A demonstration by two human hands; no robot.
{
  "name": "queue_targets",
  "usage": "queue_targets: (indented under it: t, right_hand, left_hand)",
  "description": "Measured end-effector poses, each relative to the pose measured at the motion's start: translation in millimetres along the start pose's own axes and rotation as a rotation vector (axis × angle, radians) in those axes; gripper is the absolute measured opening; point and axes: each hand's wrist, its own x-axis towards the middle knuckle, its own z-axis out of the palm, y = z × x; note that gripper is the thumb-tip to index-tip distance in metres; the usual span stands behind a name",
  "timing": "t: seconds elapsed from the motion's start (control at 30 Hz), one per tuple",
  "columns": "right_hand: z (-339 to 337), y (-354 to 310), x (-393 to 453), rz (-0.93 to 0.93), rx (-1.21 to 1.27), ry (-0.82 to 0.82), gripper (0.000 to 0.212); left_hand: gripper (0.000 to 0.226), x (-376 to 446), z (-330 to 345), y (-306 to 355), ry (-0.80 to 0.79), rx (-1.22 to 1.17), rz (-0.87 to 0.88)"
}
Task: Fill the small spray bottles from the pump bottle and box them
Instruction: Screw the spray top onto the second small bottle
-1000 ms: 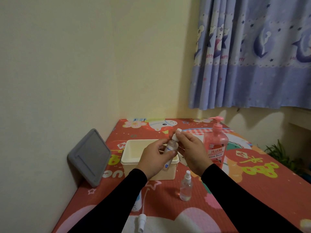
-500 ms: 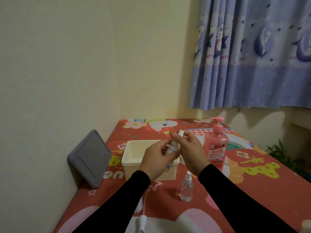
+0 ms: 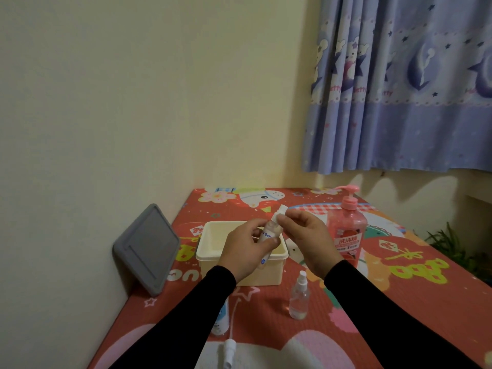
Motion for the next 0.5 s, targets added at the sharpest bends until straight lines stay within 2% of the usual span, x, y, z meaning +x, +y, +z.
queue_targets:
  t: [0.13,0.27,0.43,0.5]
  right_hand:
    - [0,-4,-1,-0.033,-0.049,-0.066,0.026]
    - [4,-9,-2,-0.011,0.03,-0.102,0.013]
    - [4,-9,0,0.075,0.162,-0.16,0.022]
    - [2,-7,0,0.059,0.131,-0.159,0.026]
  left_hand:
    - [0.034,-3,3,1,-0.025,-0.009,0.01]
    - [0.03,-2,5,0,-0.041,-0.029,0.007]
    - [0.029,0,3,-3,-0.04,-0.029,-0.005]
    - [0.029,1,2,-4,-0.038,-0.022,-0.004]
